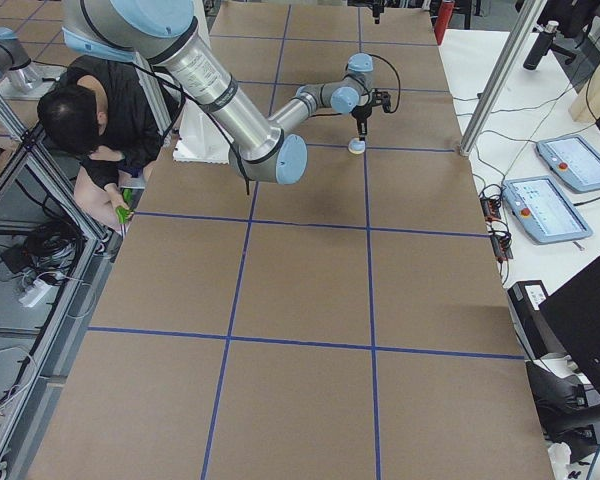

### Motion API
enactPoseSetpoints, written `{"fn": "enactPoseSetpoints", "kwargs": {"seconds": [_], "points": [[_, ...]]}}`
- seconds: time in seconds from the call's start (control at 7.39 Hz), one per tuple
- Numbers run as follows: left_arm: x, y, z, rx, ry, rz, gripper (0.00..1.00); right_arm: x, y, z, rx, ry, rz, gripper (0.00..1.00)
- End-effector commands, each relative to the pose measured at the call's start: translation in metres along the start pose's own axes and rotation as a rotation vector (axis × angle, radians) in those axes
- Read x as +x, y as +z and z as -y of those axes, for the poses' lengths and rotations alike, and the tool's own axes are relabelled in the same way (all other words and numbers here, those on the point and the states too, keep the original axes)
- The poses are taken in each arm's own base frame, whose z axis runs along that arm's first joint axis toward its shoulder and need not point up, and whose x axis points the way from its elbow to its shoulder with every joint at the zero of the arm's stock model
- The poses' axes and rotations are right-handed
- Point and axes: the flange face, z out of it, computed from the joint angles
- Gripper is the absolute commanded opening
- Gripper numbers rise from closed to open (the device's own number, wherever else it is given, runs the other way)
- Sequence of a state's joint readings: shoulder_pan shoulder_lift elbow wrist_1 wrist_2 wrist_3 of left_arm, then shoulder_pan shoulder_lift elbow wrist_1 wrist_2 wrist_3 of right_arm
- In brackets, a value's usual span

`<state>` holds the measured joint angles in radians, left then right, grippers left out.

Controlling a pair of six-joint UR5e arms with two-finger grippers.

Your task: Place and press bell with both arms

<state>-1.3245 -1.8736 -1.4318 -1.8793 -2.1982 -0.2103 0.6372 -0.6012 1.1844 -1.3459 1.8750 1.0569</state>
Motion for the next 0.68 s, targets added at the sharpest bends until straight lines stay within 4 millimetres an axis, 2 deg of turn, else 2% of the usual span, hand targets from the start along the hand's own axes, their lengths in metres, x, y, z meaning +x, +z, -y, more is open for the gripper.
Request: {"fn": "enactPoseSetpoints", "kwargs": {"seconds": [0.0,0.14,0.27,0.41,0.54], "points": [[-0.010,-0.007,-0.001,0.008,0.022,0.007,0.99,0.002,-0.031,0.011,0.004,0.011,0.040,0.07],[-0.034,-0.014,-0.012,0.009,0.031,0.022,0.99,0.005,-0.037,0.010,0.004,0.014,0.038,0.69],[-0.047,-0.021,-0.016,0.006,0.034,0.032,0.99,0.019,-0.058,0.019,0.007,0.035,0.022,0.99],[-0.064,-0.027,-0.023,-0.014,0.046,0.044,0.99,0.035,-0.076,0.030,-0.032,0.057,0.024,0.99],[-0.087,-0.029,-0.040,-0.037,0.061,0.055,0.99,0.070,-0.092,0.039,-0.054,0.085,0.042,0.99]]}}
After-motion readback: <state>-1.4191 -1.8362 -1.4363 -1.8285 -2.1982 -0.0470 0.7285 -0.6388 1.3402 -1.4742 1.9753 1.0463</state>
